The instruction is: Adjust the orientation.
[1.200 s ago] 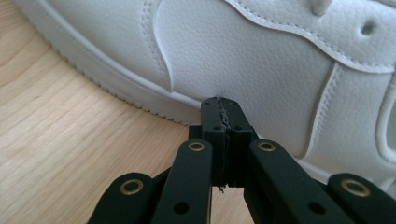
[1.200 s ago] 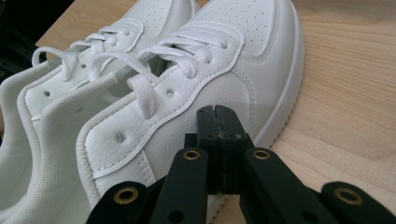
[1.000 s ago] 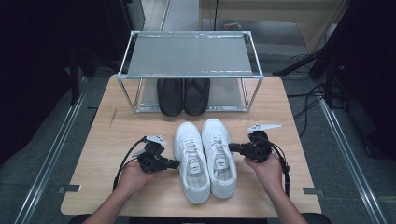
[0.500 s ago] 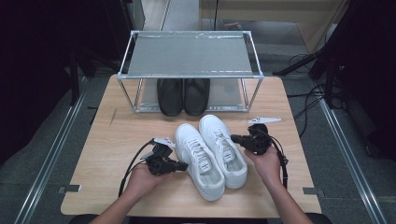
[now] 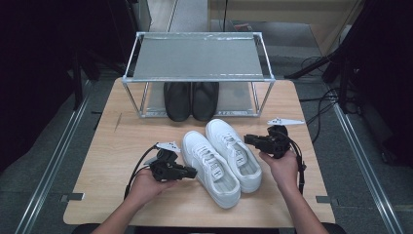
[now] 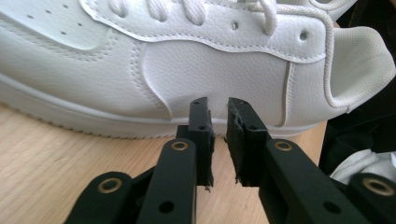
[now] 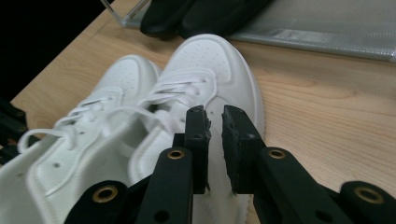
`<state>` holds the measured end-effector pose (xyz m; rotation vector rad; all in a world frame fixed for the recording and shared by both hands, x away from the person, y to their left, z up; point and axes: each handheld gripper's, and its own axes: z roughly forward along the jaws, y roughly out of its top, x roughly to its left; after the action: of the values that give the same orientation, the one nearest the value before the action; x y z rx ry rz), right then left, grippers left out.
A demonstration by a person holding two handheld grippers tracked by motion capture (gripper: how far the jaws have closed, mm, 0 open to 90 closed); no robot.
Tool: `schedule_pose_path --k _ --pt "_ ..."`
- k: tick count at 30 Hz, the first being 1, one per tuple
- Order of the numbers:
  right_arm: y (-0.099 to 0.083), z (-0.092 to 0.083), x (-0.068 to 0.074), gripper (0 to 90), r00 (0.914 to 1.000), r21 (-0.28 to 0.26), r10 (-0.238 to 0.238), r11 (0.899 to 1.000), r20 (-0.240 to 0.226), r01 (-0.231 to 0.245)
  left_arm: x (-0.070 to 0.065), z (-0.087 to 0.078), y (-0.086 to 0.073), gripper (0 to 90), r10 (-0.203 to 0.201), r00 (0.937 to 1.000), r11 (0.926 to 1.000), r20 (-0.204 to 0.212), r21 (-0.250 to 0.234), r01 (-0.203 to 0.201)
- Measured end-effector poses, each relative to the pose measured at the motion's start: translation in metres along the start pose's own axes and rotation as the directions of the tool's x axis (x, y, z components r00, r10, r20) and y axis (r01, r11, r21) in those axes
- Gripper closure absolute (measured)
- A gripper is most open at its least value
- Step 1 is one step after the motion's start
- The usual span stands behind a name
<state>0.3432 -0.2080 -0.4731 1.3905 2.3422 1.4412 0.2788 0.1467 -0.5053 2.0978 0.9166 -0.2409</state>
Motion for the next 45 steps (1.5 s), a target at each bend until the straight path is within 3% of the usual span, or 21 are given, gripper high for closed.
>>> schedule_pose_path --k 4,7,17,25,35,39,45 --pt "0.003 -0.011 0.011 77.2 0.9997 -0.022 -0.024 0.999 -0.009 0.024 -0.001 -0.011 0.001 73.5 -0.001 0.9999 0.9995 -0.011 -0.033 0.001" --pt "0.003 -0.015 0.017 75.5 0.9994 -0.022 -0.024 0.999 -0.027 0.023 -0.001 -0.019 0.002 70.3 0.013 0.9989 0.9988 -0.044 -0.045 -0.016" --pt "0.002 -0.024 0.035 71.3 0.997 -0.017 -0.03 0.999 -0.071 0.029 0.006 -0.032 0.004 64.2 -0.012 0.9991 0.9968 -0.041 -0.08 0.008" --pt "-0.009 -0.022 0.055 63.1 0.9932 0.019 -0.045 0.999 -0.108 0.047 0.01 -0.04 0.005 58.1 -0.02 0.9986 0.9948 -0.05 -0.101 0.015" --pt "-0.019 -0.015 0.06 54.8 0.9936 0.039 -0.033 0.999 -0.108 0.037 0.011 -0.039 0.007 56.3 -0.016 0.9986 0.995 -0.05 -0.099 0.011" --pt "-0.023 -0.01 0.064 52.9 0.9927 0.055 -0.05 0.997 -0.11 0.056 0.012 -0.038 0.008 56.1 -0.012 0.9985 0.9954 -0.053 -0.095 0.007" --pt "-0.026 -0.005 0.071 48.8 0.9949 0.068 -0.057 0.996 -0.083 0.062 0.013 -0.037 0.01 56.0 -0.01 0.9985 0.9959 -0.055 -0.091 0.005"
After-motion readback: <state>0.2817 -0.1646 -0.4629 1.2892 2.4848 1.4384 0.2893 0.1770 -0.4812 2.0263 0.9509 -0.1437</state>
